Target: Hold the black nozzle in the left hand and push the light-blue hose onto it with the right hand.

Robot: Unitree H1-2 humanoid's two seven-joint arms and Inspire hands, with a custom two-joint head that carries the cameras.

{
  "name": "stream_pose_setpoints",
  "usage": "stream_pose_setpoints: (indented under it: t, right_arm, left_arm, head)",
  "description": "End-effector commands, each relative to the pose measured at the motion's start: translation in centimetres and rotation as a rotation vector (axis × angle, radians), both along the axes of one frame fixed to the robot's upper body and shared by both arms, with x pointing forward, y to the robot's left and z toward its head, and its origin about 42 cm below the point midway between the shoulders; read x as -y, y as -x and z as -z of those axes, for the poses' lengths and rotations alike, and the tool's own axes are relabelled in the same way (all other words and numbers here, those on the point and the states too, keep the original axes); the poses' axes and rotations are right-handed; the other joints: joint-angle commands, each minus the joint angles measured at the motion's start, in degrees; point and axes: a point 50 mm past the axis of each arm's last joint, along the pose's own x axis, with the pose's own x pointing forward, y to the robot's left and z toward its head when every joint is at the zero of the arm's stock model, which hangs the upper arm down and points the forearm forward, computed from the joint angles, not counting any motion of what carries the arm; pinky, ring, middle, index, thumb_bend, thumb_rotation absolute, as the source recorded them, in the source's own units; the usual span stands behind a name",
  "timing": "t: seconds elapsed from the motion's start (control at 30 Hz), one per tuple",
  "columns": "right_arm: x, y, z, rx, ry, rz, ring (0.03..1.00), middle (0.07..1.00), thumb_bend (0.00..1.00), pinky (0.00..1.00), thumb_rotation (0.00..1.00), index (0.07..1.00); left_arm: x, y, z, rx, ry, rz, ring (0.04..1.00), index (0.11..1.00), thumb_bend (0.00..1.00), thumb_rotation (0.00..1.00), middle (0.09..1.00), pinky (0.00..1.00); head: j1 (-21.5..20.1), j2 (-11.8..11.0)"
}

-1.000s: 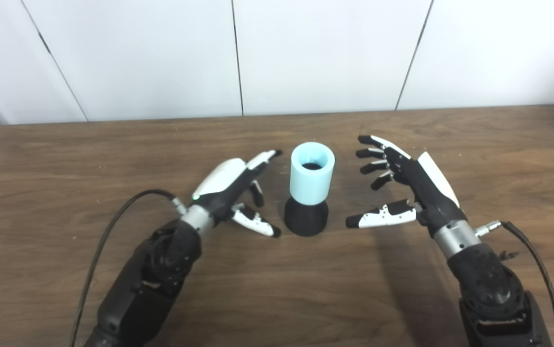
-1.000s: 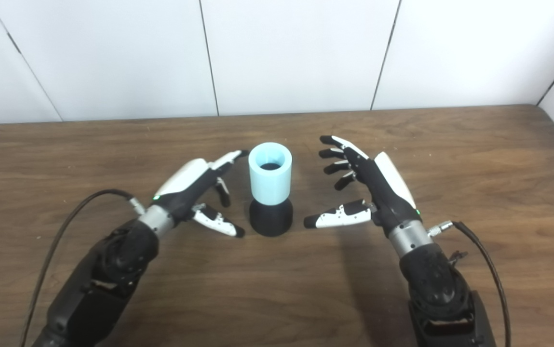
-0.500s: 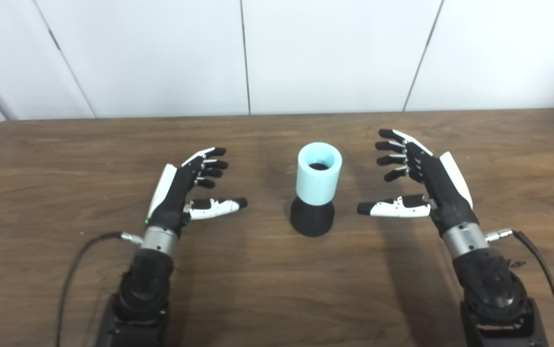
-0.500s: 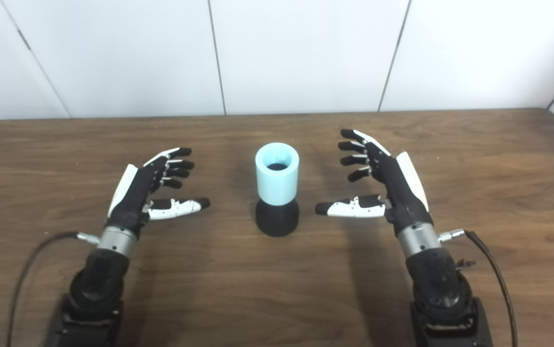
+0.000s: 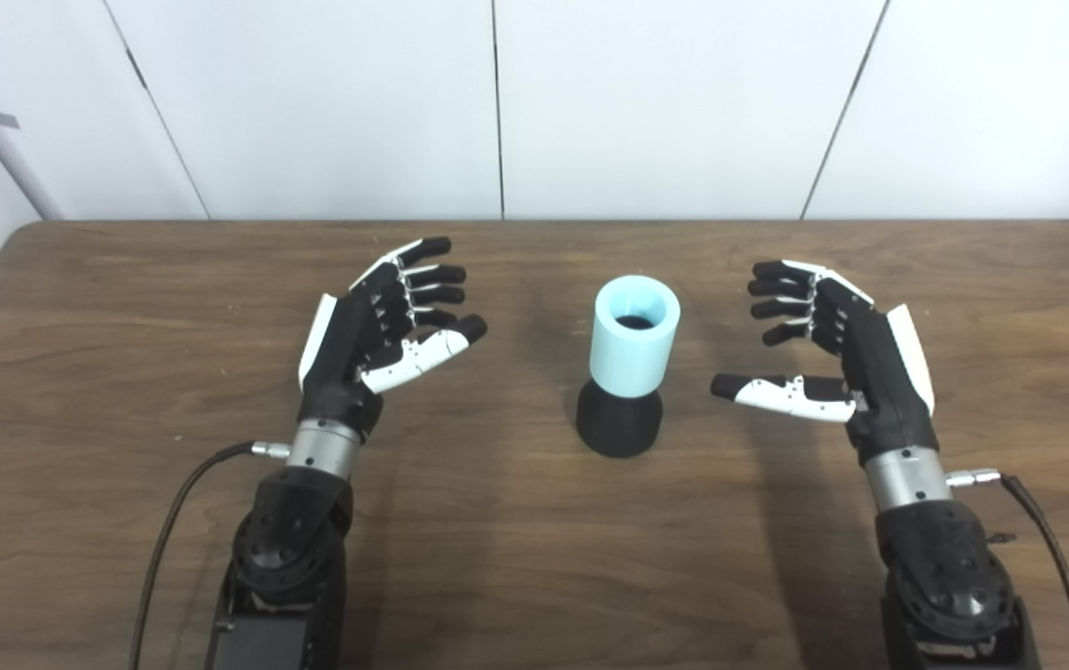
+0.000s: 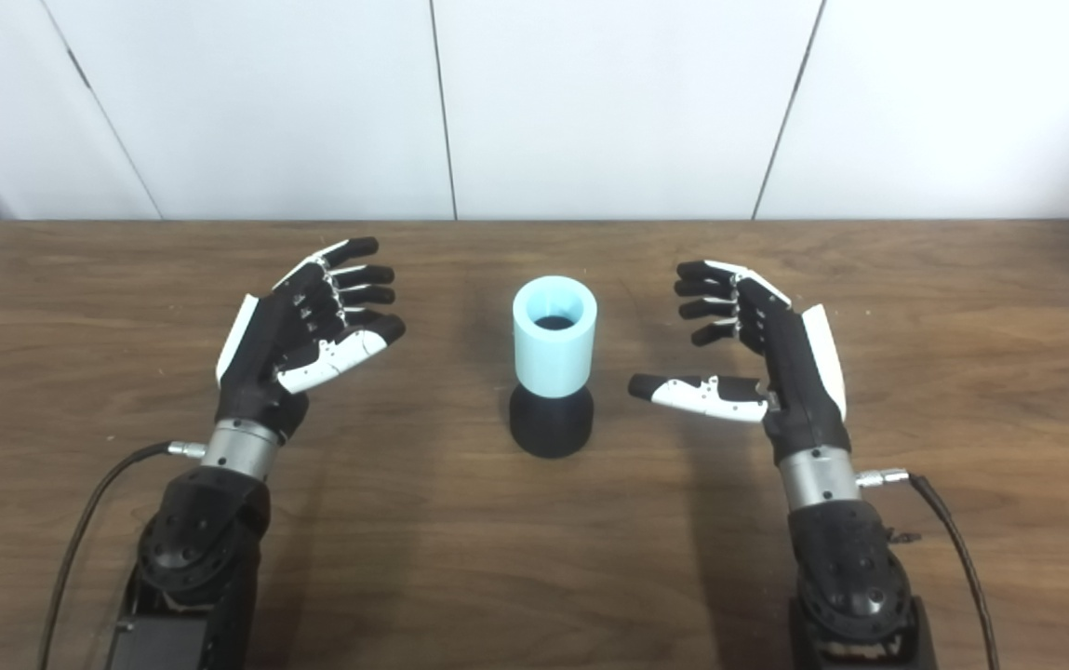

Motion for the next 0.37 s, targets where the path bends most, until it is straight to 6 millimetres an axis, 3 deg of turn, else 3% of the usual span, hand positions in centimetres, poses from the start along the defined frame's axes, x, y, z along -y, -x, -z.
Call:
stream_pose_setpoints:
  t: [0.0, 0.33]
  right_arm:
    - [0.25, -0.01, -1.12, 0.081, 0.001, -0.002, 0.648, 0.696, 0.71, 0.53, 0.16, 0.702]
    - [-0.04, 0.20, -0.65, 0.076, -0.005, -0.004, 0.645, 0.702, 0.71, 0.53, 0.16, 0.714]
  left_arm:
    - [0.27, -0.20, -1.70, 0.084, 0.011, 0.022, 0.659, 0.717, 0.63, 0.22, 0.677, 0.57]
    - [0.09, -0.10, -1.57, 0.087, -0.028, 0.027, 0.659, 0.728, 0.64, 0.23, 0.686, 0.56]
  head:
    - [0.0, -0.1]
    - [-0.2, -0.3]
